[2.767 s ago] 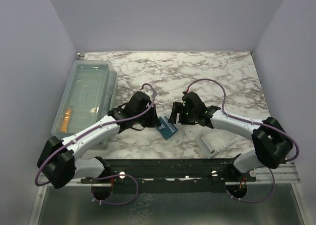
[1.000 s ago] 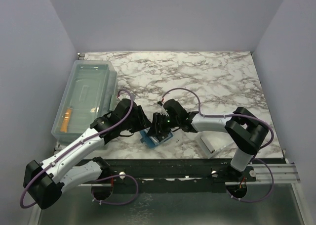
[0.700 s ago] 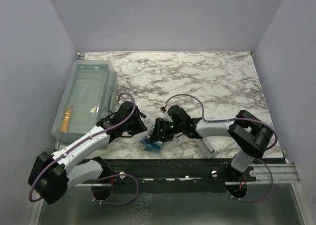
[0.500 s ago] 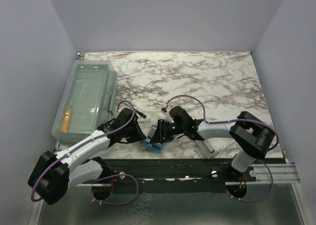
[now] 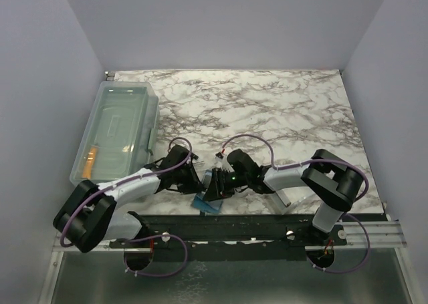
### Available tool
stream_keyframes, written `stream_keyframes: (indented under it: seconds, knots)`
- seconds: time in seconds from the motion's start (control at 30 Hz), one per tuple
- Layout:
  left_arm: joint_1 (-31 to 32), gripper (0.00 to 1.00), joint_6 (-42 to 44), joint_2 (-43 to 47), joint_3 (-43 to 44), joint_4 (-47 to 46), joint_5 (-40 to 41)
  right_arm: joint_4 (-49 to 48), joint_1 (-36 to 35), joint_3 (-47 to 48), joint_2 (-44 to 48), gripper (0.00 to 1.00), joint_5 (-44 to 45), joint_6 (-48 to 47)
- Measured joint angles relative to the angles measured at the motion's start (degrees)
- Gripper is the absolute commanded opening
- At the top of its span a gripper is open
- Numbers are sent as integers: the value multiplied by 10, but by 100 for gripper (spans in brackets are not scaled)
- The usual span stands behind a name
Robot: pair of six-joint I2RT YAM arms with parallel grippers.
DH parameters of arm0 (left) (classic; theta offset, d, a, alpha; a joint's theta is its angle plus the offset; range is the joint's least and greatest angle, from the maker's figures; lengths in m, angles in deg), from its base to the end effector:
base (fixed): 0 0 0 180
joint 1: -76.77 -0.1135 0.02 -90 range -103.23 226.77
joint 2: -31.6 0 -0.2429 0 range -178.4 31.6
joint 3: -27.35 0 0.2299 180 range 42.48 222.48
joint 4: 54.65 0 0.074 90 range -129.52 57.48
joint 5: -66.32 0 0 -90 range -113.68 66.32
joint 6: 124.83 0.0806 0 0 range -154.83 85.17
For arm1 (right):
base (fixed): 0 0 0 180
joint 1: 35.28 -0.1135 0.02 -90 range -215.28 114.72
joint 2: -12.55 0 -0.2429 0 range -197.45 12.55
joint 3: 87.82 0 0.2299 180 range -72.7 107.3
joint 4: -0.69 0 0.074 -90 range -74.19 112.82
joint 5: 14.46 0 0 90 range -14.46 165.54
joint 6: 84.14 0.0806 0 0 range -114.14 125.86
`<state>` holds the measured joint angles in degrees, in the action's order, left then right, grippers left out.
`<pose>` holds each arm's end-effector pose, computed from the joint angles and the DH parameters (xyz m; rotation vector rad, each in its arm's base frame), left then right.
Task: Put the credit cards into the card holder
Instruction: Open the card holder at the center of the board.
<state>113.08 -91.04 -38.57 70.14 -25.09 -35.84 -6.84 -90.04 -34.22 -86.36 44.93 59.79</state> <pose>0.1713 -0.1470 0.1082 -0.3941 2.7554 -0.8014 0.1584 0.2953 0.1022 -0.3718 2.6272 1.4668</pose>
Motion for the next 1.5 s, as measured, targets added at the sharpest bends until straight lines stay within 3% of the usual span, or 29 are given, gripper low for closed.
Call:
stream_keyframes:
  seconds: [0.27,0.43,0.53,0.63,0.77,0.93,1.2,1.5]
  knots:
    - [-1,21,21,-169,99,-89,-53,19,0,5,3,57,53,-6]
    - [-12,31,65,-235,173,-87,-65,32,1,11,12,63,92,-9]
    - [-20,39,93,-228,179,-74,-57,52,0,12,26,63,116,-9]
    - [-26,41,108,-200,173,-53,-63,77,-1,12,44,55,142,-10]
    - [-26,27,114,-157,158,-44,-106,96,0,10,59,49,165,-10]
    - [-25,23,114,-147,121,-43,-141,115,0,9,65,48,174,-10]
    - [-25,20,113,-136,73,-35,-140,222,0,10,141,77,212,-9]
    - [-25,20,112,-123,61,-40,-131,313,37,15,186,78,240,-26]
